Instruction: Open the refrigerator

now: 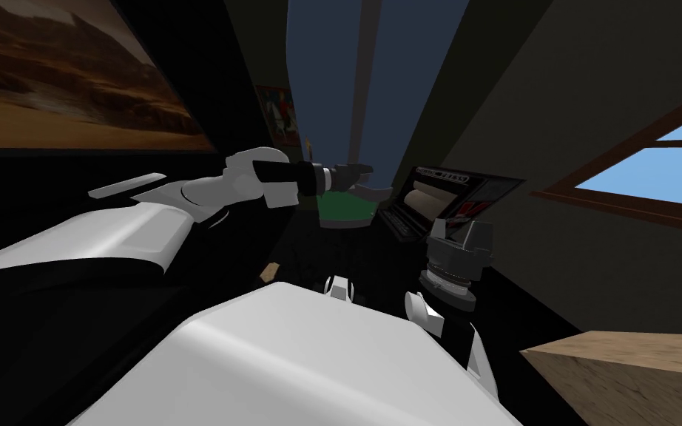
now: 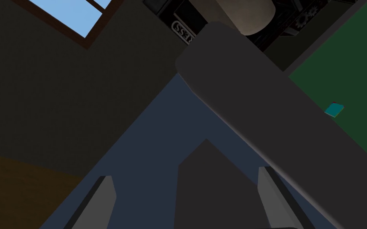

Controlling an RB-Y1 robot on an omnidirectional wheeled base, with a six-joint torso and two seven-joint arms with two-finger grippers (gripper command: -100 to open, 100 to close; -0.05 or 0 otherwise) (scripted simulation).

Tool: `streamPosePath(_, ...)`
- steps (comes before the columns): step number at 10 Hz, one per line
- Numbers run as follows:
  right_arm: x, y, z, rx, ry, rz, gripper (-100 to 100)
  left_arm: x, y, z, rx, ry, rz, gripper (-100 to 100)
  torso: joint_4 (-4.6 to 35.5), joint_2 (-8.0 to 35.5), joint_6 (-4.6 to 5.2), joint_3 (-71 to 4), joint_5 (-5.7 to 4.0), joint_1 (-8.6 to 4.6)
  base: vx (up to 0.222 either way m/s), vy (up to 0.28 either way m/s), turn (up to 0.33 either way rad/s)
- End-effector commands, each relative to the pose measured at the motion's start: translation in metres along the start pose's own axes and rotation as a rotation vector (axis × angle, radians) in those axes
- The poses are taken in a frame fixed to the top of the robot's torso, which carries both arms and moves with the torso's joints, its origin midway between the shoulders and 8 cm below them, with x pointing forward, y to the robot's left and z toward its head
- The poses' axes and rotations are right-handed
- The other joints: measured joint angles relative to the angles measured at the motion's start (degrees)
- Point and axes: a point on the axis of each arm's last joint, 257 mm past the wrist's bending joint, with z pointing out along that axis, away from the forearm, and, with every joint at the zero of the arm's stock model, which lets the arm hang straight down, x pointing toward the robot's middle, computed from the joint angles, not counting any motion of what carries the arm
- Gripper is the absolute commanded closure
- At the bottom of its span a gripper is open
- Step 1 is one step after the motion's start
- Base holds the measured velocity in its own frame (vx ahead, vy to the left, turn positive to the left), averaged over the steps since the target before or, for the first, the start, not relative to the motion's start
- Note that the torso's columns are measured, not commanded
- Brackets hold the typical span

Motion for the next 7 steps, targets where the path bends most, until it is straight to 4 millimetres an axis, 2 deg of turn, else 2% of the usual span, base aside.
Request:
streamPosePath(1, 0.0, 0.0, 0.0, 0.0, 0.0, 0.0, 0, -0.006, -0.019, -0.009, 0.002, -0.01, 0.013, -100, 0.1, 0.1, -0.06, 0.1, 0.05, 0.13, 0.045, -0.018, 0.002)
streamPosePath(2, 0.0, 0.0, 0.0, 0.0, 0.0, 0.0, 0, -0.006, -0.025, -0.013, 0.001, -0.009, 0.015, -100, 0.3, 0.2, -0.07, 0.1, 0.04, 0.16, 0.047, -0.014, 0.005)
streamPosePath(3, 0.0, 0.0, 0.0, 0.0, 0.0, 0.0, 0, 0.006, -0.013, -0.009, -0.014, 0.019, -0.005, -100, 0.4, 0.3, -0.09, 0.1, 0.03, 0.14, 0.026, -0.01, -0.004)
streamPosePath(4, 0.0, 0.0, 0.0, 0.0, 0.0, 0.0, 0, 0.008, -0.012, -0.009, -0.018, 0.023, -0.01, 0, 0.2, 0.3, -0.03, 0.2, 0.02, 0.06, 0.006, -0.004, -0.002)
streamPosePath(7, 0.0, 0.0, 0.0, 0.0, 0.0, 0.0, 0, 0.01, -0.008, -0.009, -0.027, 0.027, -0.017, 0, -0.1, 0.0, 0.09, 0.1, -0.12, -0.31, 0.0, 0.0, 0.0)
